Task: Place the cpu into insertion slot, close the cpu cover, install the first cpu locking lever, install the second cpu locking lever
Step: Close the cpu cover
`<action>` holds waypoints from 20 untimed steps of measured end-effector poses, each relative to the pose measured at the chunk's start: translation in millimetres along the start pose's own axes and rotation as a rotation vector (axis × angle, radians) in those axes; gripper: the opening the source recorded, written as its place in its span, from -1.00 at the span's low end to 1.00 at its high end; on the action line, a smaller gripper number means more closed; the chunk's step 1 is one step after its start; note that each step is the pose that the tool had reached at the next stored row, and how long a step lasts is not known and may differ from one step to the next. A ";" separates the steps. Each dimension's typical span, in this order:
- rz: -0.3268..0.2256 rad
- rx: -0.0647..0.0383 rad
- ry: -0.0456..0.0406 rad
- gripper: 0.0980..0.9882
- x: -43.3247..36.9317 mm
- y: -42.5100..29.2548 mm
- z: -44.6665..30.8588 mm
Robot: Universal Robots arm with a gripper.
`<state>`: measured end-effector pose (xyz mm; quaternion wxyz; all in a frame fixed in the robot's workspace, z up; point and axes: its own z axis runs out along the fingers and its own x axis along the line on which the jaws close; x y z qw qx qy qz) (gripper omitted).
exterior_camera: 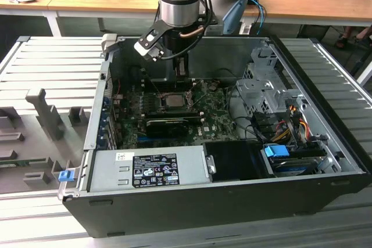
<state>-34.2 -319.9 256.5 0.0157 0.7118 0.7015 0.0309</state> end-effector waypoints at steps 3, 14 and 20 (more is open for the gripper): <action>0.000 0.000 -0.0012 -0.98 0.3 0.1 -1.9; 0.000 0.000 -0.0048 -0.98 1.1 4.8 -10.4; 0.000 0.000 -0.0049 -0.98 1.2 7.9 -10.2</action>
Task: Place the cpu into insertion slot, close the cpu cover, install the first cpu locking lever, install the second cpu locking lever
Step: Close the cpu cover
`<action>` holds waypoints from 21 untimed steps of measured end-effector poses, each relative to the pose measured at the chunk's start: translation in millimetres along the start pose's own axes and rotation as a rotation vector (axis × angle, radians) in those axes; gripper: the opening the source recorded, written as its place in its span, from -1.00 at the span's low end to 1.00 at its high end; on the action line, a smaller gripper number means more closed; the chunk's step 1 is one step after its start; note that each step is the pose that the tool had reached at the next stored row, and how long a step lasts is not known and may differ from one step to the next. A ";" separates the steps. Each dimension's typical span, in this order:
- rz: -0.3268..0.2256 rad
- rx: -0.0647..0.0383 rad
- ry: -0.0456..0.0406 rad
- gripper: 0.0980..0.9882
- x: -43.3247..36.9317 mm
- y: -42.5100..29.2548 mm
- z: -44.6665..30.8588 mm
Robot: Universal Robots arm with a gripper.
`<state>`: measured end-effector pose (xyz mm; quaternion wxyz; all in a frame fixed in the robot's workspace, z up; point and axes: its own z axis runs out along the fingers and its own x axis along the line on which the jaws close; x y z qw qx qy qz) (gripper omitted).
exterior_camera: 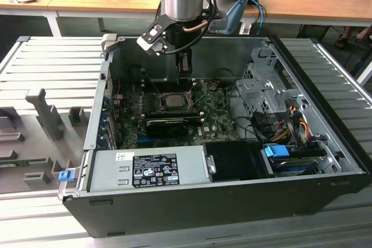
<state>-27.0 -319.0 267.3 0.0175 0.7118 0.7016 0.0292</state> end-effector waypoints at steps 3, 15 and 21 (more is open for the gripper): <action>0.000 0.000 0.0001 -0.98 0.1 5.7 -0.4; 0.000 0.001 -0.0008 -0.98 0.5 22.3 -9.4; 0.000 0.002 -0.0007 -0.98 0.9 41.2 -7.9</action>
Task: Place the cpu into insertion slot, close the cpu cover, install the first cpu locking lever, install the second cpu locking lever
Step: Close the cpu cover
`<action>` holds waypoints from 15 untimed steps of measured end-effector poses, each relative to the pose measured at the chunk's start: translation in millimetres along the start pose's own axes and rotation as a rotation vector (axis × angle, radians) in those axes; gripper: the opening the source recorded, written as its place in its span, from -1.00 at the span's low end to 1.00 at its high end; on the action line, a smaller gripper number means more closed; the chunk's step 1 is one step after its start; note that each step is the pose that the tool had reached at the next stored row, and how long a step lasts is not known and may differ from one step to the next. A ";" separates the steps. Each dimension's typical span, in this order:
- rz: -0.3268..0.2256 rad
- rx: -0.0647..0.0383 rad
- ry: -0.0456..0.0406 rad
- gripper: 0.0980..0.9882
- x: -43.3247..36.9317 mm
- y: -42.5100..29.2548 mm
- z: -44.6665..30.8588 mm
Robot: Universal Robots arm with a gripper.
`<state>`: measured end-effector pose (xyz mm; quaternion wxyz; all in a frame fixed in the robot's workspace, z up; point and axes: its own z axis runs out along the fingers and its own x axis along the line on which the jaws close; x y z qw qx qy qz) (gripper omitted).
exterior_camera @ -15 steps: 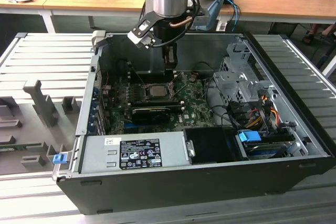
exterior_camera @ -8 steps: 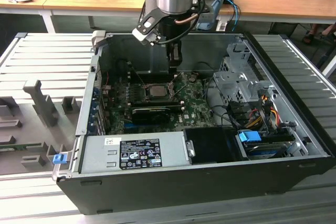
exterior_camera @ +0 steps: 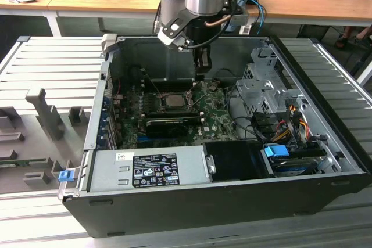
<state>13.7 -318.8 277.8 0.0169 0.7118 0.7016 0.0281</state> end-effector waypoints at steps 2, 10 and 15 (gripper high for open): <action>0.000 0.000 -0.0001 -0.98 0.0 3.5 0.5; 0.000 0.000 0.0000 -0.98 0.1 17.1 10.0; 0.000 -0.001 0.0004 -0.98 0.2 32.9 18.5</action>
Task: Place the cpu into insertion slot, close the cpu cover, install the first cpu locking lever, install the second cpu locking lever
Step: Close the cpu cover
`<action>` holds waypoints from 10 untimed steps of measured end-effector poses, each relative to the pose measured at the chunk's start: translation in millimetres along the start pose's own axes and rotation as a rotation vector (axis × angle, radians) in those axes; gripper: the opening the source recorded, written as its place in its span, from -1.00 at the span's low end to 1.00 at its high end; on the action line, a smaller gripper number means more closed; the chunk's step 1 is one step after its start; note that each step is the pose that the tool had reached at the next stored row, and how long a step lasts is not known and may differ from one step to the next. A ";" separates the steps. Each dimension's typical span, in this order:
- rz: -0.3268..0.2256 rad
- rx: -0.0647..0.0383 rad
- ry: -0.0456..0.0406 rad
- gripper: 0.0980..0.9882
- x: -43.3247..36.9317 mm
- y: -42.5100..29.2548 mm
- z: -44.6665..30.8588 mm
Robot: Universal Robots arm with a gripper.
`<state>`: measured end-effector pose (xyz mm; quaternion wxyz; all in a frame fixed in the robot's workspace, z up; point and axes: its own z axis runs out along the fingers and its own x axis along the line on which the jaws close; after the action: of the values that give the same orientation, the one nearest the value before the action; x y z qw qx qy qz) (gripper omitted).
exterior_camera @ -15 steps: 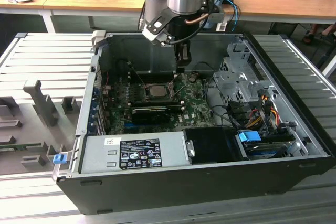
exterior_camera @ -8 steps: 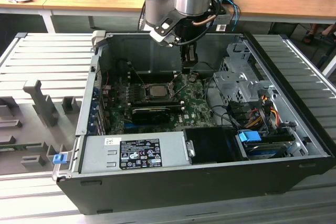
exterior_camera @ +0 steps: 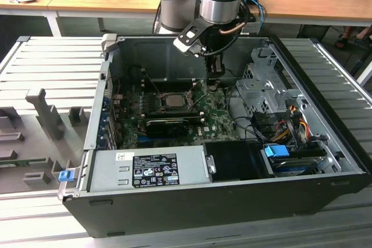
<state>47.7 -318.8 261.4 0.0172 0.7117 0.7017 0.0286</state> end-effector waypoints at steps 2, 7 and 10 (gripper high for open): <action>0.000 0.000 -0.0002 -0.98 -0.1 2.0 3.4; 0.001 0.039 0.0009 -0.98 -0.2 3.2 8.5; -0.007 0.040 0.0014 -0.98 -0.2 2.0 8.9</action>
<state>50.3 -318.9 252.7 0.0026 0.7095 0.7045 0.0151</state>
